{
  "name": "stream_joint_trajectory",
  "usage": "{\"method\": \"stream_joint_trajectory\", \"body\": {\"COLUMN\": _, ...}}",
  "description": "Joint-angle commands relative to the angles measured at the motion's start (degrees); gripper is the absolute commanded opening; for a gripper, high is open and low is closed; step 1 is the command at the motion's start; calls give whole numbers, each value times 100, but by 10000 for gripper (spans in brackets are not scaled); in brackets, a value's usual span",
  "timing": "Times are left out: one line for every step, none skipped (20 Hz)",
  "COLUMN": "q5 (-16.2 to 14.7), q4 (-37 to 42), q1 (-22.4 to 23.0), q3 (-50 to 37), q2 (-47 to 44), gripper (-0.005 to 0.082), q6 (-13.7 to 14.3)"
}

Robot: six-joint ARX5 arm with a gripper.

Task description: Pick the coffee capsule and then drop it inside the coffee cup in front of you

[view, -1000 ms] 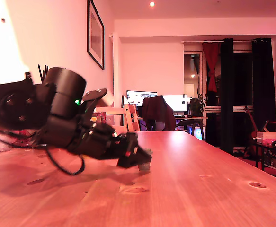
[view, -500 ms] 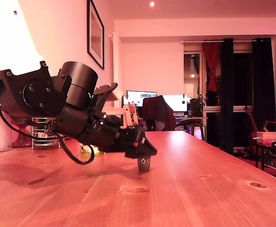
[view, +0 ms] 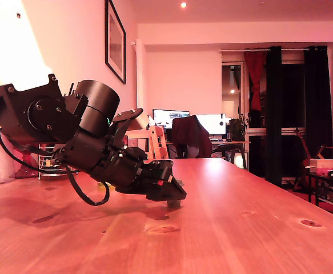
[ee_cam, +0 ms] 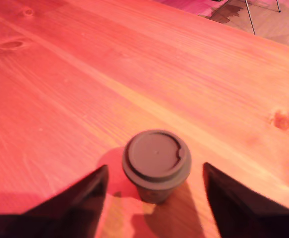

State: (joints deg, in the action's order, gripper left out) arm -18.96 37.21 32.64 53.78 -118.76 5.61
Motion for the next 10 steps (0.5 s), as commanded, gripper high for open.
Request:
{"method": "stream_joint_trajectory", "body": {"q5": -4, "q4": 9, "q1": 26, "q3": 4, "q2": -201, "gripper": 394, "q6": 57}}
{"method": "stream_joint_trajectory", "body": {"q5": -4, "q4": 2, "q1": 26, "q3": 4, "q2": -201, "gripper": 312, "q6": 57}}
{"method": "stream_joint_trajectory", "body": {"q5": -4, "q4": 9, "q1": 26, "q3": 4, "q2": -201, "gripper": 246, "q6": 57}}
{"method": "stream_joint_trajectory", "body": {"q5": -4, "q4": 17, "q1": 26, "q3": 4, "q2": -201, "gripper": 213, "q6": 57}}
{"method": "stream_joint_trajectory", "body": {"q5": -4, "q4": 42, "q1": 26, "q3": 4, "q2": -201, "gripper": 211, "q6": 90}}
{"method": "stream_joint_trajectory", "body": {"q5": -4, "q4": 55, "q1": 26, "q3": 4, "q2": -201, "gripper": 211, "q6": 90}}
{"method": "stream_joint_trajectory", "body": {"q5": -4, "q4": 70, "q1": 24, "q3": 4, "q2": -201, "gripper": 211, "q6": 90}}
{"method": "stream_joint_trajectory", "body": {"q5": -7, "q4": 116, "q1": 9, "q3": 4, "q2": -201, "gripper": 211, "q6": 90}}
{"method": "stream_joint_trajectory", "body": {"q5": -4, "q4": 157, "q1": -4, "q3": 4, "q2": -199, "gripper": 211, "q6": 90}}
{"method": "stream_joint_trajectory", "body": {"q5": -4, "q4": 184, "q1": -26, "q3": 4, "q2": -195, "gripper": 211, "q6": 87}}
